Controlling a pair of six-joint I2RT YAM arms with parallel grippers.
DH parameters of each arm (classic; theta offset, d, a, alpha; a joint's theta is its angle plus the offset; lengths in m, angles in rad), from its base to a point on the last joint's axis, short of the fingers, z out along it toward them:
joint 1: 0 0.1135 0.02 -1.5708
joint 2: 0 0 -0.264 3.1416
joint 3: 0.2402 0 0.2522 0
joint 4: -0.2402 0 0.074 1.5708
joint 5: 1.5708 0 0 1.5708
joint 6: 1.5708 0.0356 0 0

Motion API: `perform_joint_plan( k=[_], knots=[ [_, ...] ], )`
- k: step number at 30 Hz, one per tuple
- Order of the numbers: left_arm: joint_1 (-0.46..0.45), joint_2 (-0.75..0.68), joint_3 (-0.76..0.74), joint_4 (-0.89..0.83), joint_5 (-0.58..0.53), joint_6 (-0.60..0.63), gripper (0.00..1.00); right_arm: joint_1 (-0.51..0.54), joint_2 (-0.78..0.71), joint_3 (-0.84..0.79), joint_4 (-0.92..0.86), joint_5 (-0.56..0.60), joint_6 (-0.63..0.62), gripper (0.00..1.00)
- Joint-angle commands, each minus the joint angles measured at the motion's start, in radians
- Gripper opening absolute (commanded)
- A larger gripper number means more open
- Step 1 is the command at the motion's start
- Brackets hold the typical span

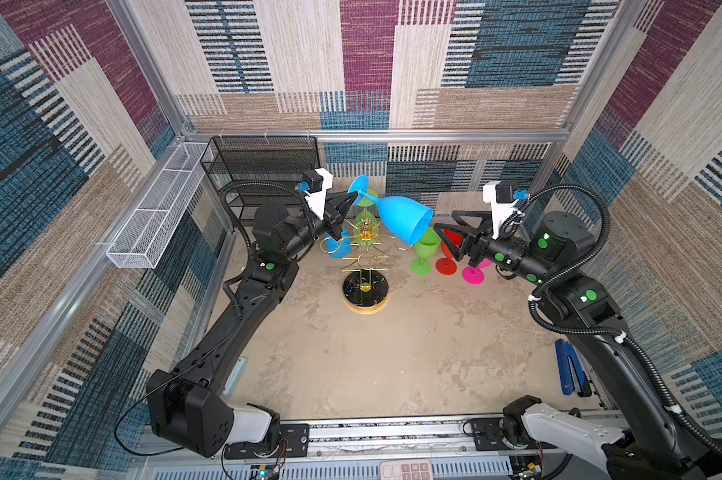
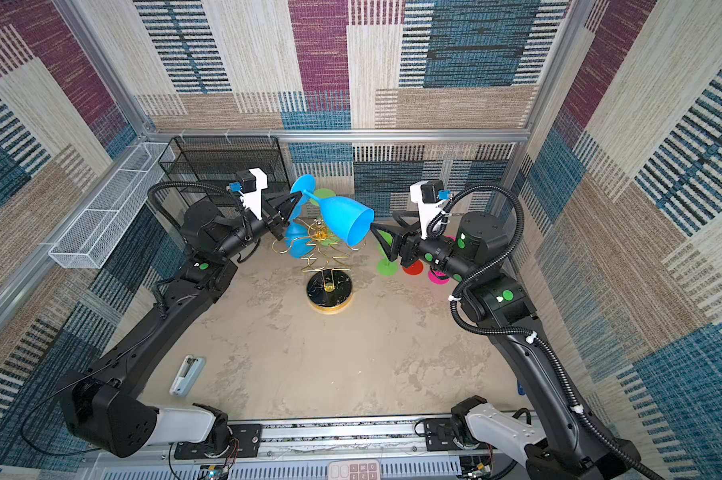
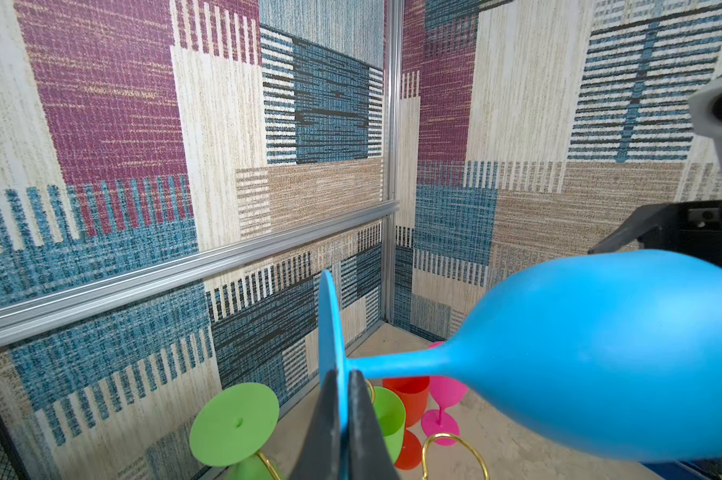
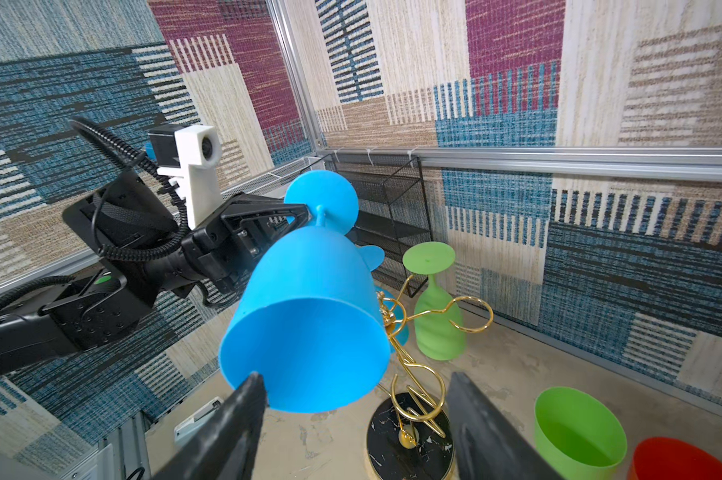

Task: Take the wine glass off the wine glass rack
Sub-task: 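Turn the blue glass bowl-down with the right gripper while the left holds the foot, then open the left gripper off the foot while the right carries the glass away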

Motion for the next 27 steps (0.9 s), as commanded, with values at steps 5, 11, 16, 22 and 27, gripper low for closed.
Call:
perform_joint_plan(
  k=[5, 11, 16, 22, 27],
  knots=[
    [0.000, -0.006, 0.013, -0.017, 0.018, -0.077, 0.00, 0.000, 0.050, -0.032, 0.131, 0.004, 0.073, 0.64],
    [0.002, -0.002, 0.021, -0.054, 0.028, -0.091, 0.00, 0.001, 0.117, -0.026, 0.207, -0.039, 0.119, 0.50],
    [0.002, 0.005, 0.037, -0.086, 0.028, -0.100, 0.00, 0.015, 0.157, -0.024, 0.254, -0.071, 0.145, 0.35],
    [0.006, 0.022, 0.044, -0.100, 0.025, -0.116, 0.00, 0.030, 0.175, -0.030, 0.270, -0.077, 0.161, 0.11],
    [0.009, 0.021, 0.040, -0.107, 0.020, -0.117, 0.05, 0.031, 0.181, -0.016, 0.246, -0.045, 0.159, 0.03]
  ],
)
